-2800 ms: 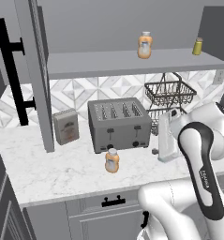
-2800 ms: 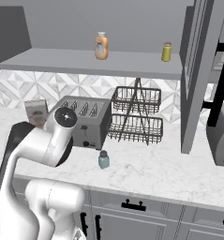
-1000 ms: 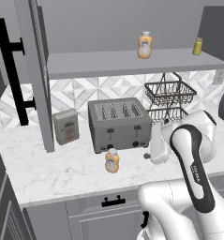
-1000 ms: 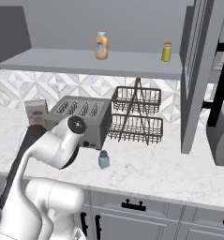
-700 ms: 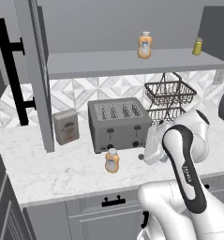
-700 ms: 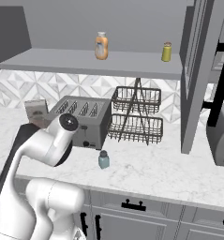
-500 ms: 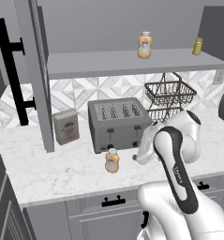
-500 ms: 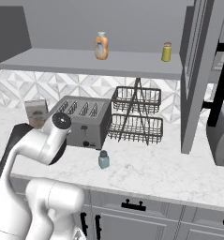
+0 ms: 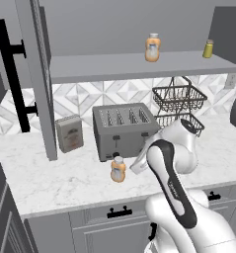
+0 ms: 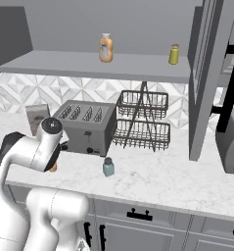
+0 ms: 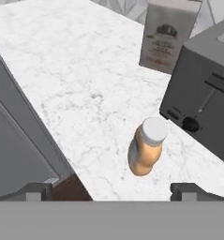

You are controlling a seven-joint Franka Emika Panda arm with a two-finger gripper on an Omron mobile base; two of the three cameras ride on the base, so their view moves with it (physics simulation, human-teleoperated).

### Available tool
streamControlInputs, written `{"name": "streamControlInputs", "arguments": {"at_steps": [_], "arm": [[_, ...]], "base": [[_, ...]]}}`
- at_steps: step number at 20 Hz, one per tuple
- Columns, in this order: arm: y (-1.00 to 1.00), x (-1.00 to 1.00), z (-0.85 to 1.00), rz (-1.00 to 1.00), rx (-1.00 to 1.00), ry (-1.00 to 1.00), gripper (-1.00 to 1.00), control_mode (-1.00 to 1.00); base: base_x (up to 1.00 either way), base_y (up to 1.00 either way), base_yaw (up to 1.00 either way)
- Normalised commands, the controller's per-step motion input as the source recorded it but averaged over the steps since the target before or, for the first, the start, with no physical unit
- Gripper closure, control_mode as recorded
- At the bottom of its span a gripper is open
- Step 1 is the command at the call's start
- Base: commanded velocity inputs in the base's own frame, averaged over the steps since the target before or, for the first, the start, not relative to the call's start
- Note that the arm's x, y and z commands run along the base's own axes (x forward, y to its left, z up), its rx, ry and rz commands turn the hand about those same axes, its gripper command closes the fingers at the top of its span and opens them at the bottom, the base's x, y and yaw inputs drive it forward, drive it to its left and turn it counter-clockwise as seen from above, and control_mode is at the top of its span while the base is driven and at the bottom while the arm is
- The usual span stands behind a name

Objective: Put the shaker and condiment bottle from the counter next to their counterparts in the cabinet.

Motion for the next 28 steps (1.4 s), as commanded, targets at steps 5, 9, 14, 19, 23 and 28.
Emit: {"name": "streamControlInputs", "arguments": {"at_steps": [5, 9, 14, 19, 23, 28], "arm": [[0.14, 0.13, -0.26, -0.11, 0.0, 0.0, -1.0, -1.0], [0.11, 0.37, -0.02, -0.06, -0.01, 0.0, -1.0, -1.0], [0.01, 0.52, 0.0, 0.0, -0.07, 0.09, -1.0, -1.0], [0.0, 0.26, 0.0, 0.0, -0.12, 0.19, -1.0, -1.0], [0.01, 0.19, 0.12, 0.0, -0.04, 0.17, -1.0, -1.0], [0.18, 0.03, 0.03, 0.0, -0.03, 0.03, -1.0, -1.0]], "base": [[0.0, 0.0, 0.0], [0.0, 0.0, 0.0], [0.0, 0.0, 0.0], [0.0, 0.0, 0.0], [0.0, 0.0, 0.0], [0.0, 0.0, 0.0]]}}
